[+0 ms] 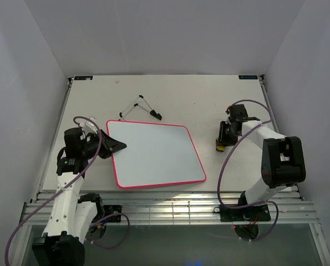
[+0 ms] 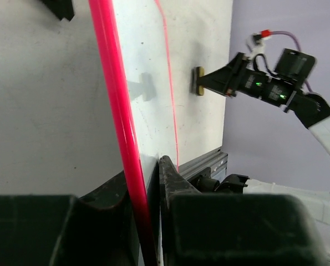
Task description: Erase the whiteboard
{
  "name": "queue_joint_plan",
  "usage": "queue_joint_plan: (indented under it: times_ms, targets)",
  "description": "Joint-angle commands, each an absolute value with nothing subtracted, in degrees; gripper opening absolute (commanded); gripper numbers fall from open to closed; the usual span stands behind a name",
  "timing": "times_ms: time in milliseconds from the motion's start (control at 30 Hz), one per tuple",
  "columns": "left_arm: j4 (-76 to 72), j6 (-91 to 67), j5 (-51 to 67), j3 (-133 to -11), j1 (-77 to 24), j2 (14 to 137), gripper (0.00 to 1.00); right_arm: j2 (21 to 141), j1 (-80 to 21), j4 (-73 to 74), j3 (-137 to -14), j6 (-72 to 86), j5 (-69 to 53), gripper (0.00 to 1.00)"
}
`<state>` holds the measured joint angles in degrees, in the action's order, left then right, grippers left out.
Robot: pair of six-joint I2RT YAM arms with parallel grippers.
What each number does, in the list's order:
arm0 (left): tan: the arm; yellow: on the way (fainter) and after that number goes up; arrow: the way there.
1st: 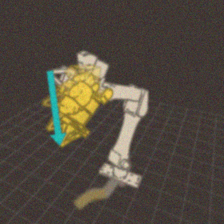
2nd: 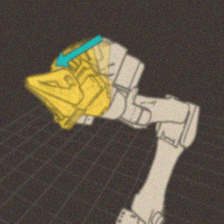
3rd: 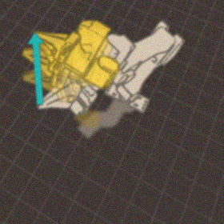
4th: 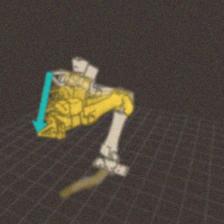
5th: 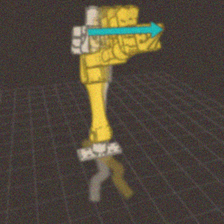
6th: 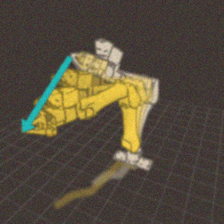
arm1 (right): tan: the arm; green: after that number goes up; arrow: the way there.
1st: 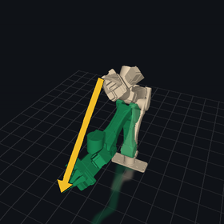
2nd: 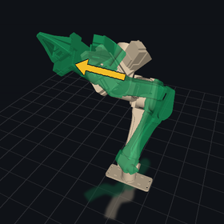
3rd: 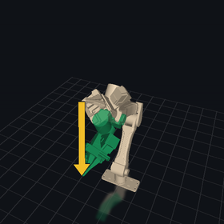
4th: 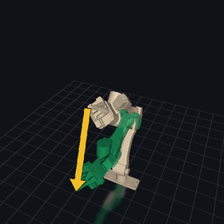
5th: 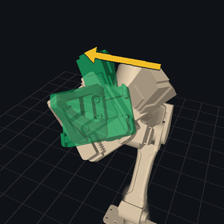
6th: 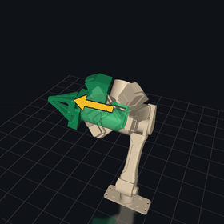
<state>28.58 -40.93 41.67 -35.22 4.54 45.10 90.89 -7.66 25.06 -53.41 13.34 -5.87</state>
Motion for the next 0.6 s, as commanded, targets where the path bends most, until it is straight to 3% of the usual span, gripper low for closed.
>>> queue_joint_plan:
  times_ms: [0, 367, 567]
  targets:
    - [20.49, -39.55, 42.97, -38.40, 4.66, 40.09, 0.00, 94.65, -6.59, 28.04, -55.81, 13.09, 6.23, 0.30]
    - [9.33, -47.01, 48.34, -39.20, 4.66, 37.53, 0.00, 92.55, -6.06, 30.05, -57.39, 14.85, 9.05, 0.68]
    - [-2.00, -50.97, 51.41, -40.25, 4.66, 40.86, 0.00, 85.97, -5.89, 31.99, -58.71, 14.94, 6.78, 0.69]
